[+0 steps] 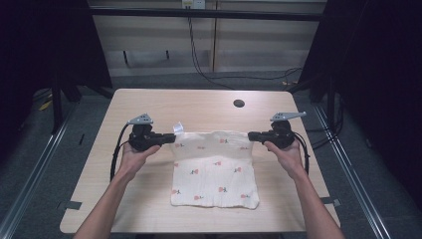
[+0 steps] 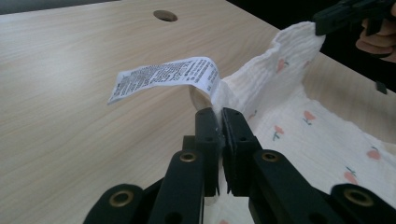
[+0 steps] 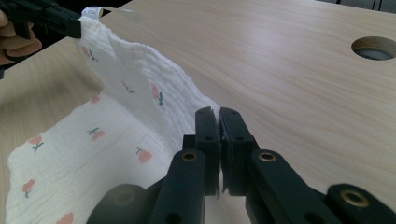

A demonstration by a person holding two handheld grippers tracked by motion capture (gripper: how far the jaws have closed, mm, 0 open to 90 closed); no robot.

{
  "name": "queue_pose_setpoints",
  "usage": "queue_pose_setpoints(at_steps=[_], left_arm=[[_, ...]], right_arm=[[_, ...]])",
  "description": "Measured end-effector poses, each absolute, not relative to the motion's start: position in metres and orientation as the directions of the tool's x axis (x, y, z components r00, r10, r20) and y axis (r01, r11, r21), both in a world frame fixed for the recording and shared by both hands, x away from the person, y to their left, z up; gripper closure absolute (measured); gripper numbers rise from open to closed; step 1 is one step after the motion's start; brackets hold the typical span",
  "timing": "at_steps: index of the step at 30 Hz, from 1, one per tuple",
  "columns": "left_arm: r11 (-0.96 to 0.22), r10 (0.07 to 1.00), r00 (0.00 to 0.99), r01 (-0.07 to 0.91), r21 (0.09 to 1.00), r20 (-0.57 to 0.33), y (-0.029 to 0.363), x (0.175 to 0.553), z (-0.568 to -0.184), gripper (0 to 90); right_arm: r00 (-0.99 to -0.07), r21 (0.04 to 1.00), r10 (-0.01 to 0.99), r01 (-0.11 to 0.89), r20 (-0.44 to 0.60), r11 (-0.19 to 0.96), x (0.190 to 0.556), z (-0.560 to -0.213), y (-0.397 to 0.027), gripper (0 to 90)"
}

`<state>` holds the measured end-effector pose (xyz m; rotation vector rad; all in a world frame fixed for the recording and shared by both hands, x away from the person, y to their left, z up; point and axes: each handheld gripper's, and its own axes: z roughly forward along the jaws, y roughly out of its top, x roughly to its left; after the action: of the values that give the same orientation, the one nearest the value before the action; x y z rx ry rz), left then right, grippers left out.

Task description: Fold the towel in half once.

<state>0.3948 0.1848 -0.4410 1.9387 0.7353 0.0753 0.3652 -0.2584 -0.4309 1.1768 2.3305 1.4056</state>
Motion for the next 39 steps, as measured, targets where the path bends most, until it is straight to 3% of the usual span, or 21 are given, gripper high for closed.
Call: queue_pose_setpoints(at_steps=[9, 23, 35, 39], left_arm=[[-0.340, 0.479, 0.855, 0.391, 0.856, -0.200, 0.188, 0.367, -0.426, 85.9], [-0.388, 0.451, 0.871, 0.386, 0.837, -0.193, 0.189, 0.330, -0.438, 85.9], [-0.478, 0.409, 0.900, 0.353, 0.804, -0.152, 0.184, 0.294, -0.449, 85.7], [-0.482, 0.398, 0.900, 0.371, 0.794, -0.179, 0.184, 0.292, -0.459, 85.7]], right_arm=[[-0.691, 0.838, 0.685, 0.498, 0.230, 0.222, 0.339, -0.420, -0.262, 86.7], [-0.736, 0.822, 0.653, 0.477, 0.180, 0.310, 0.298, -0.417, -0.257, 86.7], [-0.753, 0.803, 0.628, 0.491, 0.196, 0.338, 0.256, -0.439, -0.257, 86.5], [-0.754, 0.795, 0.628, 0.495, 0.192, 0.351, 0.249, -0.446, -0.255, 86.6]])
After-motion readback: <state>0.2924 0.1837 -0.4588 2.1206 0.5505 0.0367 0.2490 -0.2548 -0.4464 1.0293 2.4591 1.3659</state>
